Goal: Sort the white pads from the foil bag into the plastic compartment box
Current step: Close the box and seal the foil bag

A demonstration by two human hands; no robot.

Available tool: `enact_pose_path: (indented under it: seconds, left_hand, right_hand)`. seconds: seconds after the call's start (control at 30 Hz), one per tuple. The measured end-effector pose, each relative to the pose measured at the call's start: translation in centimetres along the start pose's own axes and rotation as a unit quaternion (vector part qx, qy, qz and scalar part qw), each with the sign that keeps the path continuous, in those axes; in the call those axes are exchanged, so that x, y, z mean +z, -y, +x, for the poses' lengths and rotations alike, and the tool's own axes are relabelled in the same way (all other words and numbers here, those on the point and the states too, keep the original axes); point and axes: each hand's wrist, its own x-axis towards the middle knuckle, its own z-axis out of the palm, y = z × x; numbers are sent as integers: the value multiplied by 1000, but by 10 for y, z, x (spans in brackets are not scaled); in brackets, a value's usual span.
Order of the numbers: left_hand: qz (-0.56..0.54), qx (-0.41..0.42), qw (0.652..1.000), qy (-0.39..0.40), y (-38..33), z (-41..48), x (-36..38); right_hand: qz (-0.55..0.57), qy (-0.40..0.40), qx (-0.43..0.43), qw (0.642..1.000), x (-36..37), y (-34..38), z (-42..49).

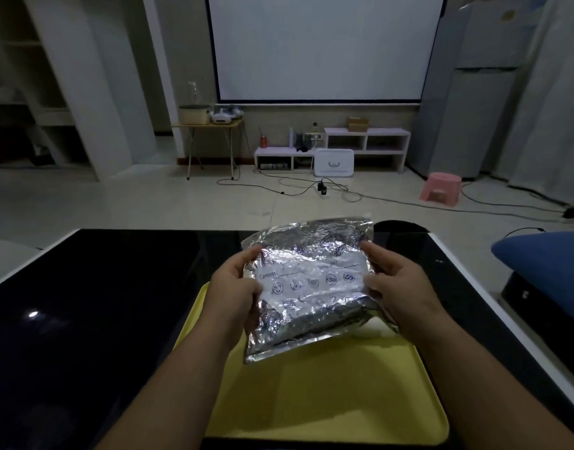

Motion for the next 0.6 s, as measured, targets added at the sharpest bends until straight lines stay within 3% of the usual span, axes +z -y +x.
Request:
enact_pose_path:
  seconds: [0.3, 0.43, 0.53, 0.6]
  left_hand:
    - [-18, 10, 997, 77, -10, -10, 6]
    - [2, 9, 999, 32, -9, -7, 2]
    - [9, 39, 999, 1, -7, -7, 2]
    - [3, 53, 999, -12, -9, -7, 2]
  right_hand:
    - [11, 24, -12, 1000, 0, 3, -3]
    - [39, -33, -45, 998, -2, 8, -2]
    - [80, -79, -20, 993, -1, 6, -2]
    - [47, -101, -10, 994, 1, 8, -3]
